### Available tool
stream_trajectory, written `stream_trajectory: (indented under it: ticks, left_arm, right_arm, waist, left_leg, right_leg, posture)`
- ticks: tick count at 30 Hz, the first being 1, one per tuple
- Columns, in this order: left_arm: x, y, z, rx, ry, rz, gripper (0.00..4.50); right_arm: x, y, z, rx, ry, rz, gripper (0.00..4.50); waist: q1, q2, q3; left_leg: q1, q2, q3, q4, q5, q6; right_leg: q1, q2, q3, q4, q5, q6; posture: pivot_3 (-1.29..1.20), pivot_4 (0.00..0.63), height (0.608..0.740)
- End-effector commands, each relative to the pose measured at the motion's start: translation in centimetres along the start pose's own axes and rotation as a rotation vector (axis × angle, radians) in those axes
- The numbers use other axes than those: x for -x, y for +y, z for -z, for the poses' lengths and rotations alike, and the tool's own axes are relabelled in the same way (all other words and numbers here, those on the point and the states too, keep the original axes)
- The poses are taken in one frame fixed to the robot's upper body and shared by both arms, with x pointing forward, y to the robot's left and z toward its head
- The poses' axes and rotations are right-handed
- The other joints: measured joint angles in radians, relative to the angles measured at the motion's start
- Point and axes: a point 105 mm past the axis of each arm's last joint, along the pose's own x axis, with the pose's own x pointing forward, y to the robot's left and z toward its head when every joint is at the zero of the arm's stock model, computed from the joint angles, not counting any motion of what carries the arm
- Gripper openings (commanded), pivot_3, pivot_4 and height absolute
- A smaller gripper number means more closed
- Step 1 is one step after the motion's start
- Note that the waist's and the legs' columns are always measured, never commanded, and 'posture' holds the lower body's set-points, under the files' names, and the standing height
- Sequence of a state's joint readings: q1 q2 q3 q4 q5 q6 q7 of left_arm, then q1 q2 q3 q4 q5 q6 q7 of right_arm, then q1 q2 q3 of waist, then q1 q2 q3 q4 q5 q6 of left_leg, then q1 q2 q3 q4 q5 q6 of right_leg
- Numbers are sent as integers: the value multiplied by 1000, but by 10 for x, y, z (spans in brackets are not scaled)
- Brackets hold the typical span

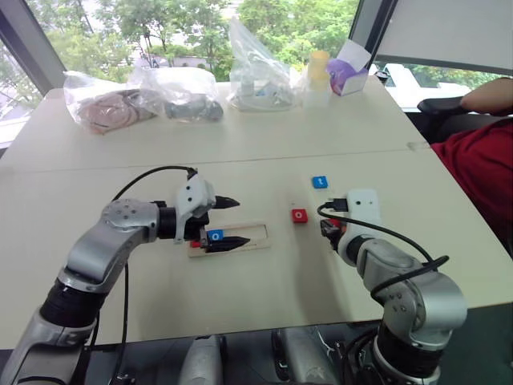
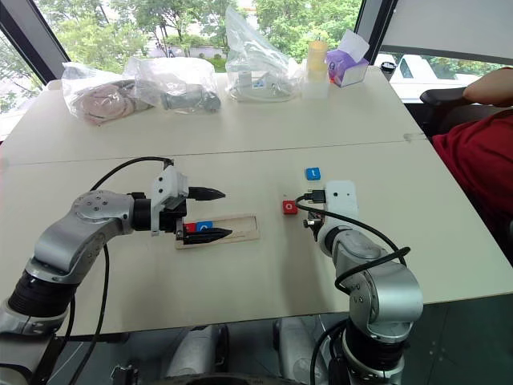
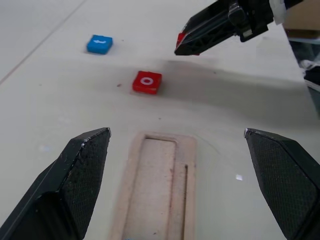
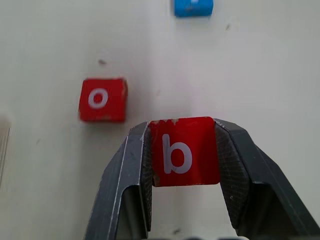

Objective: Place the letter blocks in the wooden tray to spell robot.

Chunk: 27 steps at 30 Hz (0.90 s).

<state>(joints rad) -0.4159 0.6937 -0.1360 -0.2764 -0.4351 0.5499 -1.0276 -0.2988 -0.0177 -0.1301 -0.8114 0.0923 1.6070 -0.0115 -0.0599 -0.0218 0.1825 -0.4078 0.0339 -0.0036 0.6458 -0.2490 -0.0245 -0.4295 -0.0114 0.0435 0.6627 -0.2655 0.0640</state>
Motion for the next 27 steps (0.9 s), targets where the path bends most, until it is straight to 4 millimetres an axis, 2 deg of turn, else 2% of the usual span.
stream_trajectory:
  ticks: [1,3,7,9,10,14,16,18,20,23,27]
  left_arm:
    - [1,4,-9,-50,-17,1,4500]
    - [2,4,-9,-55,-8,11,4500]
    - [5,5,-8,-60,4,6,4500]
    - [8,7,-7,-59,11,-3,4500]
    - [10,8,-7,-57,14,-10,4500]
    - [23,13,-8,-49,25,-36,4500]
    - [33,13,-10,-27,36,-23,4500]
    - [41,11,-11,-10,51,1,4500]
    - [45,6,-12,3,65,36,4500]
    - [55,-4,-12,7,123,90,4500]
    - [67,-7,-5,4,191,85,4500]
  right_arm:
    - [1,-2,-3,-42,-12,26,1195]
    - [-4,-2,2,-55,15,29,1195]
    - [-8,-1,7,-71,40,28,3172]
    - [-6,-4,4,-57,28,28,4173]
    - [-5,-7,-1,-49,8,29,4415]
    - [4,-27,-32,58,-117,8,4415]
    - [14,-27,-56,171,-201,-159,4415]
    - [22,-26,-66,266,-226,-296,4415]
    - [32,-23,-58,425,-224,-458,4415]
    - [38,-31,-28,547,-172,-694,4415]
    - [21,-54,-1,669,-125,-727,4415]
  waist:
    - [1,0,0]
    - [1,0,0]
    - [2,0,0]
    - [2,0,0]
    - [2,0,0]
    - [2,0,0]
    - [3,0,2]
    - [3,1,3]
    - [5,0,3]
    - [16,-2,4]
    - [14,-1,5]
  left_leg:
    - [0,0,0,0,0,0]
    - [0,-1,1,0,0,0]
    - [-1,-1,1,-1,0,0]
    - [-1,-1,1,-1,0,0]
    - [-1,-1,0,-1,0,0]
    - [-1,-1,1,0,0,0]
    - [-1,-1,1,0,0,0]
    - [-1,-1,1,-1,0,0]
    - [-1,-1,1,-1,-1,1]
    - [-1,-1,1,-3,-2,3]
    - [-1,-1,5,-2,-2,3]
  right_leg:
    - [0,0,0,0,0,0]
    - [0,-1,0,0,0,0]
    - [0,-2,0,-1,0,3]
    - [0,-2,0,-1,0,3]
    - [0,-2,0,-1,0,3]
    - [0,-2,0,-1,0,2]
    - [0,-2,0,-2,-1,1]
    - [0,-2,0,-2,-1,0]
    - [2,-1,-1,-4,-1,1]
    - [3,0,-2,-8,0,4]
    - [3,-1,0,-9,0,4]
  posture:
    - [0,150,740]
    - [0,150,740]
    - [0,150,740]
    - [0,150,740]
    - [0,150,740]
    - [0,150,740]
    - [0,150,740]
    - [0,150,740]
    - [0,150,740]
    - [0,150,740]
    - [0,150,740]
